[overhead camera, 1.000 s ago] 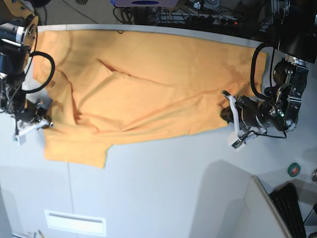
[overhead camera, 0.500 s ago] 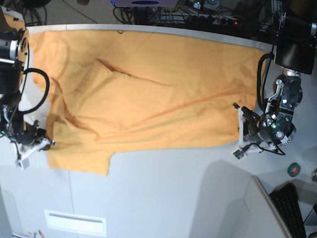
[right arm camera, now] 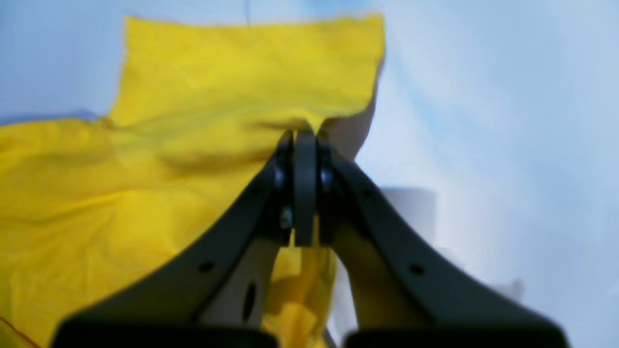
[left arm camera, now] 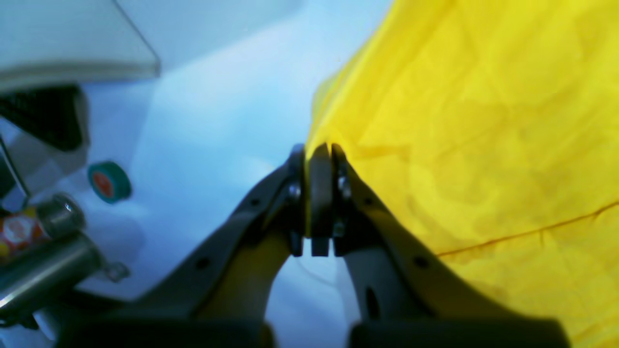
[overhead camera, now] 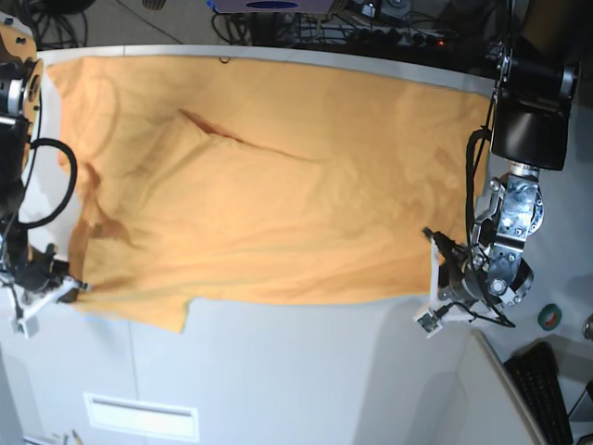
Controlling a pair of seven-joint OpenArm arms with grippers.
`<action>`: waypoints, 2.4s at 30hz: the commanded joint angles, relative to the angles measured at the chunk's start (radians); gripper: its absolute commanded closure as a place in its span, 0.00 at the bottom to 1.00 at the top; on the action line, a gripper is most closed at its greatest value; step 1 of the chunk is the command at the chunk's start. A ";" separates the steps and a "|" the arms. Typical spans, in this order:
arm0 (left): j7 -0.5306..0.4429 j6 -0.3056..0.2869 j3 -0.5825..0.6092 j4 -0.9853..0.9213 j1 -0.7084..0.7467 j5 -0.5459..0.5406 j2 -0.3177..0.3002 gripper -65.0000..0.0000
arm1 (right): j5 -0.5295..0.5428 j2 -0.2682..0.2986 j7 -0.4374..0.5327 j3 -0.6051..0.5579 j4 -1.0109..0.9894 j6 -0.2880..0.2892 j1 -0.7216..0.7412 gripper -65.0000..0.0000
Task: Layout the t-shirt on the table in an organized manner, then fold the t-shirt properly
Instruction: 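Grasp the hem corners with both grippers and fold the hem toward the collar, then drag the folded shirt with both grippers toward the robot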
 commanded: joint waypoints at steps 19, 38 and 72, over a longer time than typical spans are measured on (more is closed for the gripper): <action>-0.010 -0.002 -0.183 0.017 0.014 0.005 0.014 1.00 | -0.320 -0.045 0.099 0.009 0.071 0.008 0.016 1.00; -0.122 -0.002 -0.217 0.043 0.130 0.004 0.000 1.00 | -0.317 -0.052 0.044 0.018 0.296 0.005 -0.184 1.00; -0.059 -0.005 -0.415 0.462 0.534 0.001 -0.009 1.00 | -0.320 -0.147 -0.183 0.165 0.824 0.007 -0.641 1.00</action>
